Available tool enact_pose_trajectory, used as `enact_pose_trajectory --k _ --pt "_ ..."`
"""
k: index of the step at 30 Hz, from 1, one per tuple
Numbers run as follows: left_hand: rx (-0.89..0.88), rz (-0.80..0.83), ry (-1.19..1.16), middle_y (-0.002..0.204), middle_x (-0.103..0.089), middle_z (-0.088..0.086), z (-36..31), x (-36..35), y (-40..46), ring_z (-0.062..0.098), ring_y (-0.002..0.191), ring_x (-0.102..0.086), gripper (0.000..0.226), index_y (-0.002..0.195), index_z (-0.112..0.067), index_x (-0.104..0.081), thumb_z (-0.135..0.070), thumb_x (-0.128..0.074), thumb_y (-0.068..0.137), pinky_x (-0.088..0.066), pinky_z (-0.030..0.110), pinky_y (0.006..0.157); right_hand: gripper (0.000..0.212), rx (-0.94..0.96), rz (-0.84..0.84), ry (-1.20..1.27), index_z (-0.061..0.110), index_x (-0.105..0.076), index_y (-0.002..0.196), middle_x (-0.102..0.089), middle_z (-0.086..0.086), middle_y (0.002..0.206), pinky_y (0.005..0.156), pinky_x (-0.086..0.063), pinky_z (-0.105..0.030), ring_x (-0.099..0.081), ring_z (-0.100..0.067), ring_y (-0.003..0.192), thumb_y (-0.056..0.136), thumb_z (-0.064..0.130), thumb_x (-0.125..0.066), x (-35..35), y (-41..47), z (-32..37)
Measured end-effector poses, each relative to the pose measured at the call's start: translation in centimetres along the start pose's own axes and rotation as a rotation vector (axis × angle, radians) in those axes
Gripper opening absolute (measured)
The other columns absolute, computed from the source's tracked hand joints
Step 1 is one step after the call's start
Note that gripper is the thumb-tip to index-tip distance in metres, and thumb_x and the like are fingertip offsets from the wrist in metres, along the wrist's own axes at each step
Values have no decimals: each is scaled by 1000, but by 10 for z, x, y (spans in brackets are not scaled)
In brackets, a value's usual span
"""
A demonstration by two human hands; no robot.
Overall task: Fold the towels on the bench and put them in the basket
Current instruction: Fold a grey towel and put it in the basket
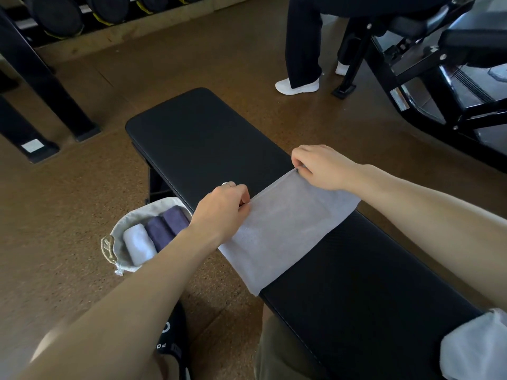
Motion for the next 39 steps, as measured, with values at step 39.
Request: enact_pose_trajectory --k 39 --pt "-77 -77 305 125 -46 7 -26 -11 -14 26 104 -55 62 141 -21 -36 4 -58 88 -48 34 70 49 -357 -362 -104 13 -38 150 -49 -17 145 113 -35 -52 -47 -36 133 105 30 -34 -13 -37 9"
Point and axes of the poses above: each hand's wrist, its own y-axis towards the middle knuckle, its own x-axis out of the back of the hand, z = x × y, the point moved 7 cm from there along y, towards the middle knuckle
